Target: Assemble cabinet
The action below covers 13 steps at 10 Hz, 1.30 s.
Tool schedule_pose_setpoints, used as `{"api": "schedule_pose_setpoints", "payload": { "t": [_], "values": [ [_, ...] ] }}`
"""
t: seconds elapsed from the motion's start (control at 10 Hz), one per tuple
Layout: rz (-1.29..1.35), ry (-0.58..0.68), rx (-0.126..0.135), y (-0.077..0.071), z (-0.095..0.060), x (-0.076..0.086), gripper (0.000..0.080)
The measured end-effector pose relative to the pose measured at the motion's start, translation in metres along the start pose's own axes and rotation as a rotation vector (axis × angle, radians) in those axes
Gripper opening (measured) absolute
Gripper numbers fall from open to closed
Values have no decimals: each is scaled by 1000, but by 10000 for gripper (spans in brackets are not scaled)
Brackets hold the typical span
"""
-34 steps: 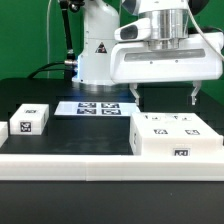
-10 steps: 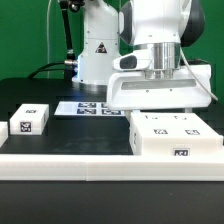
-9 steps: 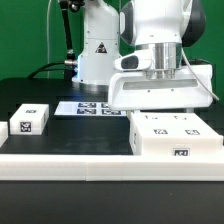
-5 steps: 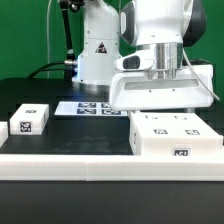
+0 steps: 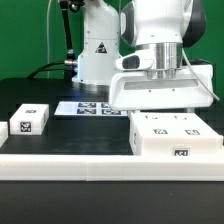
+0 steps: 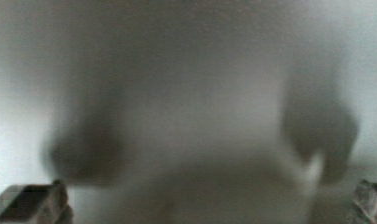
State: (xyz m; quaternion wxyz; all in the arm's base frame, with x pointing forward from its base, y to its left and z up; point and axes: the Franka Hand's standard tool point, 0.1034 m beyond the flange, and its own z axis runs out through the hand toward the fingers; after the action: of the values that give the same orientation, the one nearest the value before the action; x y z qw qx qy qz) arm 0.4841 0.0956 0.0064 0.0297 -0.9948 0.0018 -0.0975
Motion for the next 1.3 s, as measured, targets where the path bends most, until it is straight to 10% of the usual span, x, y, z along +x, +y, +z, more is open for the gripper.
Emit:
{"api": "schedule_pose_setpoints", "payload": {
  "t": [0.3, 0.8, 1.3],
  "values": [
    [-20, 3, -4, 6, 1, 2, 797],
    [-41, 3, -8, 13, 1, 3, 206],
    [-41, 3, -8, 13, 1, 3, 192]
  ]
}}
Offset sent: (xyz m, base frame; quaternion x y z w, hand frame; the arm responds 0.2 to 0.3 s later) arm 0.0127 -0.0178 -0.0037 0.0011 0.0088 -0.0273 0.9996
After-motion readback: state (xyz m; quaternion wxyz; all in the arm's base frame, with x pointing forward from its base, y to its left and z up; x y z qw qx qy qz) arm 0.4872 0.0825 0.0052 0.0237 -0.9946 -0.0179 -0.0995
